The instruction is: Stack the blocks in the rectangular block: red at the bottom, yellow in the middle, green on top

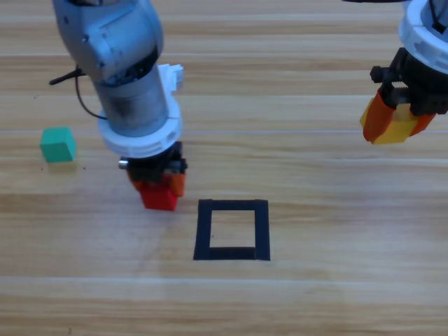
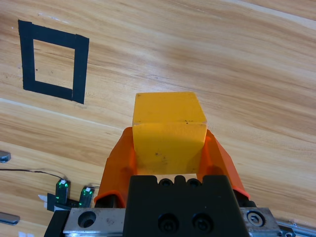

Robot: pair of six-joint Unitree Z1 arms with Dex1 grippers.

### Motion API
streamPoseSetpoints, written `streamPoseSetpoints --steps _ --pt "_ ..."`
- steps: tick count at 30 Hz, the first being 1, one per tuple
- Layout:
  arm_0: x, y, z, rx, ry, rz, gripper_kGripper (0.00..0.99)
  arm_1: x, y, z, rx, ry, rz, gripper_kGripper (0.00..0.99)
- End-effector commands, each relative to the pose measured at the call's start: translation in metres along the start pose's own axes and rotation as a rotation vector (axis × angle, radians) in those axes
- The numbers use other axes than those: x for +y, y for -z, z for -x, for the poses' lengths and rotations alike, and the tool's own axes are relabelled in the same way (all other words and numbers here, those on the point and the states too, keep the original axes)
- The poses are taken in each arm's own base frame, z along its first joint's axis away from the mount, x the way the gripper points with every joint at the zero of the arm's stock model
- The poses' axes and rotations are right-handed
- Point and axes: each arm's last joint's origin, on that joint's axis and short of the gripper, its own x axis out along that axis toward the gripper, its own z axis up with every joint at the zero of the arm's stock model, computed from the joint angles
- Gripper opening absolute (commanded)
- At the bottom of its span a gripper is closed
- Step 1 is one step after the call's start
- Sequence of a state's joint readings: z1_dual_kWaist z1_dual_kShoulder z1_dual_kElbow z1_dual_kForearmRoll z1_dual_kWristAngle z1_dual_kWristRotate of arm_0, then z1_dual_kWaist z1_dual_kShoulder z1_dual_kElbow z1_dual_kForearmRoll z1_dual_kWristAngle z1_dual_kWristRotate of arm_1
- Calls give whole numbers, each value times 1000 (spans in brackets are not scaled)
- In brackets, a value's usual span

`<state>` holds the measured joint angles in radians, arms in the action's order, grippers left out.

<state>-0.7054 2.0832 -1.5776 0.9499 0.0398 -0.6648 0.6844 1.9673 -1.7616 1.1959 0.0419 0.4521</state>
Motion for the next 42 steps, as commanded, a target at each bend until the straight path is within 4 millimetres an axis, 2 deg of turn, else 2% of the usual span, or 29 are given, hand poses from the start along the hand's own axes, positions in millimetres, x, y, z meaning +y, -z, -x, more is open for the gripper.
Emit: streamPoseSetpoints --steps 1,7,13,19,26,42 --pt "-42 19 -22 55 -82 -3 0 9 -4 -37 75 38 5 0" --pt "-56 26 -24 58 -85 56 0 9 -4 -40 82 41 8 0" --pt "-78 22 -18 54 -82 84 0 10 -7 -47 96 47 12 0" --pt "-95 22 -28 57 -82 78 0 12 -9 -52 103 50 11 0" --pt "-102 20 -43 65 -100 75 0 12 -11 -54 106 51 11 0" --pt "-114 13 -59 68 -92 66 0 13 -12 -58 112 54 17 0"
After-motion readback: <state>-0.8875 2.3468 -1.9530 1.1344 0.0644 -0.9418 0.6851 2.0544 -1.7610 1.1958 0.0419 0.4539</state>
